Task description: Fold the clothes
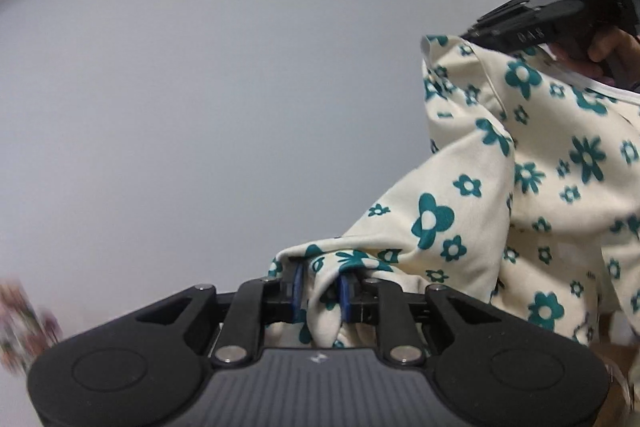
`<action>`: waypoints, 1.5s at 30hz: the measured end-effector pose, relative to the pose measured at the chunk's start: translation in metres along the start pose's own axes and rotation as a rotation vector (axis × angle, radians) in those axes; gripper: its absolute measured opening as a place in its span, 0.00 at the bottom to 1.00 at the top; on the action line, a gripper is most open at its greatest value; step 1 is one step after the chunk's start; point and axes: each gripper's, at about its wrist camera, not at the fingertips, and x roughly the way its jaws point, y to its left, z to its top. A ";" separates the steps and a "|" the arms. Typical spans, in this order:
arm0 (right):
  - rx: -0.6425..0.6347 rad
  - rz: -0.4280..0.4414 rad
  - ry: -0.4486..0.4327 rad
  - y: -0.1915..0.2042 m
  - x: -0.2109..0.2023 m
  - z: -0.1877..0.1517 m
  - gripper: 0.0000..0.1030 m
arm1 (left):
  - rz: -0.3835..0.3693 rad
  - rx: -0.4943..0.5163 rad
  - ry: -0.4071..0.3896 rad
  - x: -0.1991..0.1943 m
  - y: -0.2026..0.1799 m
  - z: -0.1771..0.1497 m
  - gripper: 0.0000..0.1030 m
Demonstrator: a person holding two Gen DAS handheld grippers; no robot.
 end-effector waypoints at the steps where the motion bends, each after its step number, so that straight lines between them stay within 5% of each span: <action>1: 0.009 0.021 0.068 0.006 0.022 -0.029 0.03 | -0.021 -0.011 0.068 0.023 -0.002 -0.024 0.17; 6: 0.056 0.125 0.415 0.075 0.136 -0.222 0.05 | -0.036 0.000 0.332 0.121 -0.032 -0.171 0.20; 10: 0.080 0.137 0.552 0.126 0.172 -0.329 0.17 | -0.039 -0.024 0.367 0.146 -0.008 -0.206 0.22; 11: 0.084 0.134 0.560 0.133 0.170 -0.344 0.32 | -0.047 -0.042 0.328 0.128 -0.006 -0.198 0.36; 12: 0.083 0.125 0.554 0.140 0.165 -0.350 0.49 | -0.054 -0.060 0.289 0.109 -0.003 -0.189 0.48; 13: 0.089 0.120 0.533 0.145 0.157 -0.355 0.53 | -0.061 -0.077 0.250 0.091 -0.001 -0.181 0.78; 14: 0.126 0.117 0.515 0.149 0.145 -0.359 0.59 | -0.110 -0.091 0.223 0.085 0.003 -0.181 0.93; 18: 0.396 0.061 0.578 0.151 0.116 -0.381 0.70 | -0.219 -0.098 0.271 0.108 -0.003 -0.195 0.93; 21: 0.581 -0.038 0.638 0.157 0.117 -0.404 0.69 | -0.151 -0.059 0.432 0.151 -0.020 -0.218 0.83; 24: 0.715 -0.110 0.671 0.161 0.121 -0.428 0.67 | -0.196 -0.171 0.564 0.181 -0.015 -0.246 0.55; 26: 0.756 -0.108 0.696 0.165 0.127 -0.440 0.61 | -0.224 -0.249 0.591 0.190 -0.008 -0.256 0.18; 28: 0.768 -0.079 0.704 0.168 0.137 -0.448 0.53 | -0.211 -0.310 0.571 0.193 0.003 -0.261 0.12; 29: 0.768 -0.062 0.705 0.169 0.141 -0.451 0.36 | -0.181 -0.332 0.555 0.194 0.009 -0.261 0.10; 30: 0.763 -0.048 0.715 0.170 0.147 -0.454 0.05 | -0.116 -0.362 0.530 0.191 0.020 -0.256 0.10; 33: 0.732 -0.085 0.711 0.161 0.156 -0.452 0.04 | 0.049 -0.452 0.447 0.194 0.048 -0.251 0.11; 35: 0.690 -0.164 0.684 0.151 0.161 -0.447 0.04 | 0.121 -0.459 0.438 0.200 0.059 -0.251 0.31; 37: 0.630 -0.293 0.673 0.142 0.168 -0.442 0.07 | 0.157 -0.404 0.481 0.202 0.064 -0.251 0.51; 39: 0.541 -0.372 0.684 0.145 0.170 -0.430 0.14 | 0.128 -0.366 0.481 0.178 0.065 -0.252 0.54; 40: 0.509 -0.359 0.662 0.150 0.164 -0.422 0.20 | 0.114 -0.346 0.480 0.167 0.066 -0.252 0.55; 41: 0.491 -0.328 0.640 0.156 0.157 -0.415 0.41 | 0.100 -0.327 0.480 0.155 0.066 -0.253 0.57; 42: 0.487 -0.289 0.629 0.163 0.151 -0.410 0.50 | 0.062 -0.309 0.479 0.140 0.062 -0.254 0.60; 45: 0.550 -0.165 0.634 0.181 0.143 -0.407 0.50 | -0.034 -0.241 0.499 0.124 0.034 -0.266 0.75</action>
